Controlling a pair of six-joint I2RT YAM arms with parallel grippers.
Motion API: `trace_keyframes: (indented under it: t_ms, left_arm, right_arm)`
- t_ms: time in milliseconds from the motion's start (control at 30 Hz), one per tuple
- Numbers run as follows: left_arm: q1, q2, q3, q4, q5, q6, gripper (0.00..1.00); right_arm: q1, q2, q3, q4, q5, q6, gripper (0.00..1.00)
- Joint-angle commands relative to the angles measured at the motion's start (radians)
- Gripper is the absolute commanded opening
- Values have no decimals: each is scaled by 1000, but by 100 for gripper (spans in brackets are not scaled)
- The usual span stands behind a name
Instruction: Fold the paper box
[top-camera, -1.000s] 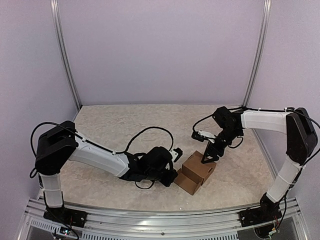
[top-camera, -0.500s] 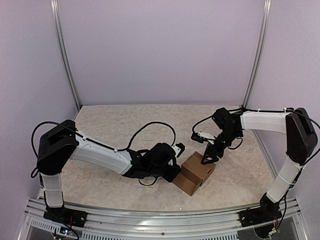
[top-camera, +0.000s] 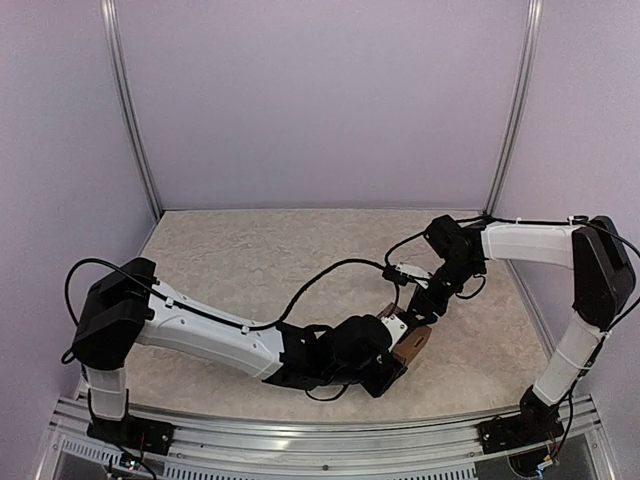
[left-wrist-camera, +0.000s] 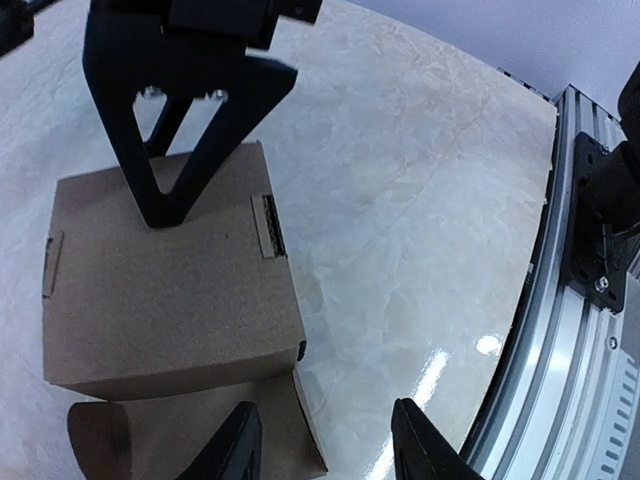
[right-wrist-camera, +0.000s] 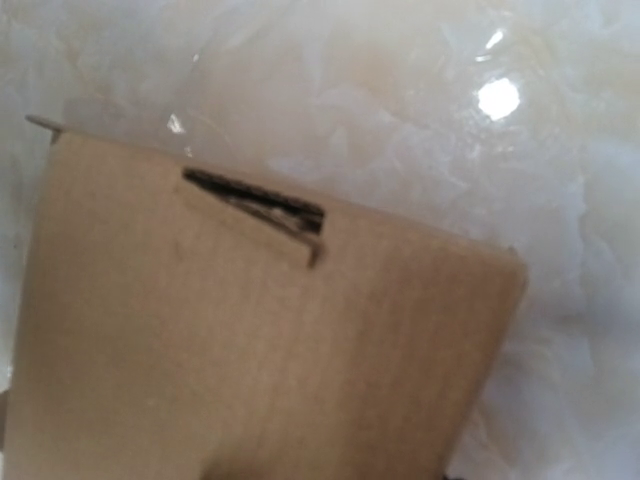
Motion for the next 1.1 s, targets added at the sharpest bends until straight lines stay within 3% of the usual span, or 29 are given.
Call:
trace_keyframes:
  t_ms: [0,233,500,1067]
  left_arm:
    - [11,90,15,-12,46,-20,39]
    - [21,146,41,7,78,-32,33]
    - [29,182,53,-8,96,-16,15]
    - [0,185,81,-46,20,17,2]
  right_arm:
    - [10,-28,-15,0,5,11,50]
    - [10,-51,-39,8,-15,19,50]
    - [9,-57,-50,11,-29,34,50]
    - [8,-58,-68,22,-38,50,50]
